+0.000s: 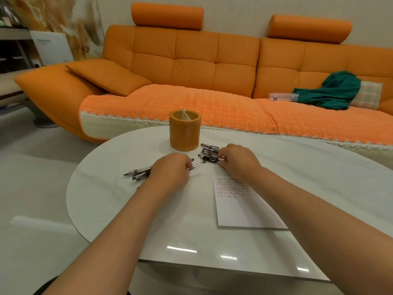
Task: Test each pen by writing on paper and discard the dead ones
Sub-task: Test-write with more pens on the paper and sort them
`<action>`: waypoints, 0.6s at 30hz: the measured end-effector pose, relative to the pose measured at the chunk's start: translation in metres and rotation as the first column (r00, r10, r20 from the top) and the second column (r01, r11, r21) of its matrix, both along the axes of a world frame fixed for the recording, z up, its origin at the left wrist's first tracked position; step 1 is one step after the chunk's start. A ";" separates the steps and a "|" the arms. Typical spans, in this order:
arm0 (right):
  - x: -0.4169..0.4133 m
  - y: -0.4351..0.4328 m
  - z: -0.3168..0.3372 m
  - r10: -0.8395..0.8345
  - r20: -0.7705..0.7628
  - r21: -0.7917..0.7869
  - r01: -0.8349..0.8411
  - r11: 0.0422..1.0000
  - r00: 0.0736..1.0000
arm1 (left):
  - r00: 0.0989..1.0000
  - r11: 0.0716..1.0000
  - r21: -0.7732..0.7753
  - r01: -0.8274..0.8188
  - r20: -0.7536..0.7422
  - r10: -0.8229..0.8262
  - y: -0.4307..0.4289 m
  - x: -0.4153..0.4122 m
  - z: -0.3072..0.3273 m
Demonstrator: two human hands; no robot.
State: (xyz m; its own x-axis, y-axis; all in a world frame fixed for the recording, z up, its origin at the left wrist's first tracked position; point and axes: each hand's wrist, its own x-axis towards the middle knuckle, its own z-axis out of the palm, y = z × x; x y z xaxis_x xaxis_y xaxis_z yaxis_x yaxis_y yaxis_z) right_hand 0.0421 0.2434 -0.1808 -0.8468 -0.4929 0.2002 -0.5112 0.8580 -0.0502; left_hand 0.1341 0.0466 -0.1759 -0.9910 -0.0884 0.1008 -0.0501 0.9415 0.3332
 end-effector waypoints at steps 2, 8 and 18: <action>0.004 0.001 0.000 0.011 0.001 -0.027 -0.011 1.000 1.000 | 0.999 0.999 0.026 0.032 -0.008 -0.032 0.004 0.001 0.002; 0.033 0.007 0.014 0.167 0.150 -0.318 -0.112 0.941 0.974 | 0.984 0.977 0.122 0.175 -0.061 -0.169 0.023 0.001 0.004; 0.051 0.055 0.010 0.152 0.150 -0.306 -0.100 0.947 0.977 | 0.959 0.948 0.155 0.278 -0.099 -0.265 0.044 0.003 0.000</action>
